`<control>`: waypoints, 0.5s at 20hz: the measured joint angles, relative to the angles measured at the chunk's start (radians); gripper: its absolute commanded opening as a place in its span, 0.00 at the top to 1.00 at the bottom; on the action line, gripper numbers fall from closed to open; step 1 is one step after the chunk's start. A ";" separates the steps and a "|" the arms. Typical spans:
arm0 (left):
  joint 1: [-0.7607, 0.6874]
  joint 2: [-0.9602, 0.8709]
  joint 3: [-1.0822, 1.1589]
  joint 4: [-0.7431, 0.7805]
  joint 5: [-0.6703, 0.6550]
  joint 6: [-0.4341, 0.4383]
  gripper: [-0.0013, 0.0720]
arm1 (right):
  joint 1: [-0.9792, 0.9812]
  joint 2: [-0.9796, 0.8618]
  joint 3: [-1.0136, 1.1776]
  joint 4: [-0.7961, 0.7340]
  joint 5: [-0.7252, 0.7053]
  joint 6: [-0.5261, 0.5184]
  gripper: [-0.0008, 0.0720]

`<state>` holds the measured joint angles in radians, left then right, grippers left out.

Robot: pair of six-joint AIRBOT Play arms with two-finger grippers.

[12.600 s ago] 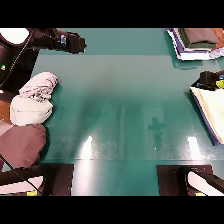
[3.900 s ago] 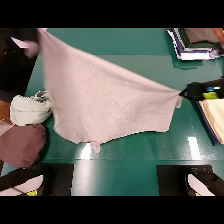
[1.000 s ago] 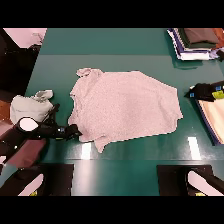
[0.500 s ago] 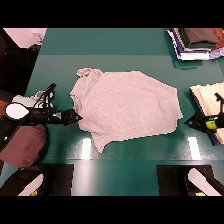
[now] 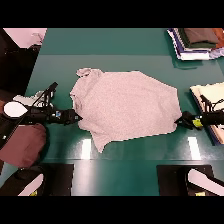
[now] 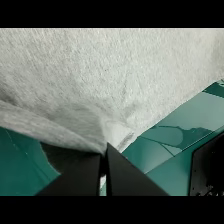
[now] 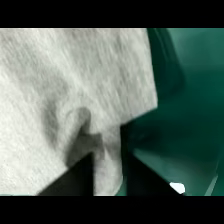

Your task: Fold the shirts.

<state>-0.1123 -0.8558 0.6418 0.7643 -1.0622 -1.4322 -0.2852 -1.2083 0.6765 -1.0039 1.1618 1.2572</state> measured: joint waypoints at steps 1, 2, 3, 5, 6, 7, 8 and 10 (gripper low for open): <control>0.000 0.000 0.000 0.000 -0.003 0.000 0.95 | 0.007 -0.006 0.007 0.001 -0.003 0.000 0.98; 0.000 0.000 0.005 0.003 -0.008 0.000 0.95 | 0.013 -0.007 0.013 0.003 -0.003 -0.002 0.98; 0.001 0.001 0.016 0.018 -0.017 0.000 0.95 | 0.016 0.002 0.017 -0.001 -0.005 -0.002 0.98; 0.015 0.003 0.079 0.062 -0.047 -0.005 0.95 | 0.017 0.056 0.024 -0.007 -0.001 -0.002 0.98; 0.026 0.003 0.129 0.080 -0.064 -0.007 0.95 | 0.011 0.095 0.032 -0.008 0.006 -0.002 0.98; 0.039 0.004 0.188 0.090 -0.082 -0.011 0.95 | 0.003 0.140 0.047 -0.010 0.011 -0.002 0.98; 0.051 0.004 0.265 0.103 -0.100 -0.011 0.95 | -0.005 0.191 0.073 -0.009 0.013 0.003 0.98; 0.069 0.004 0.436 0.121 -0.119 -0.011 0.95 | -0.016 0.285 0.156 -0.010 0.018 0.020 0.98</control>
<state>-0.0437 -0.8516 1.0782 0.8852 -1.1809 -1.4437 -0.3008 -0.9230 0.8330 -1.0134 1.1793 1.2774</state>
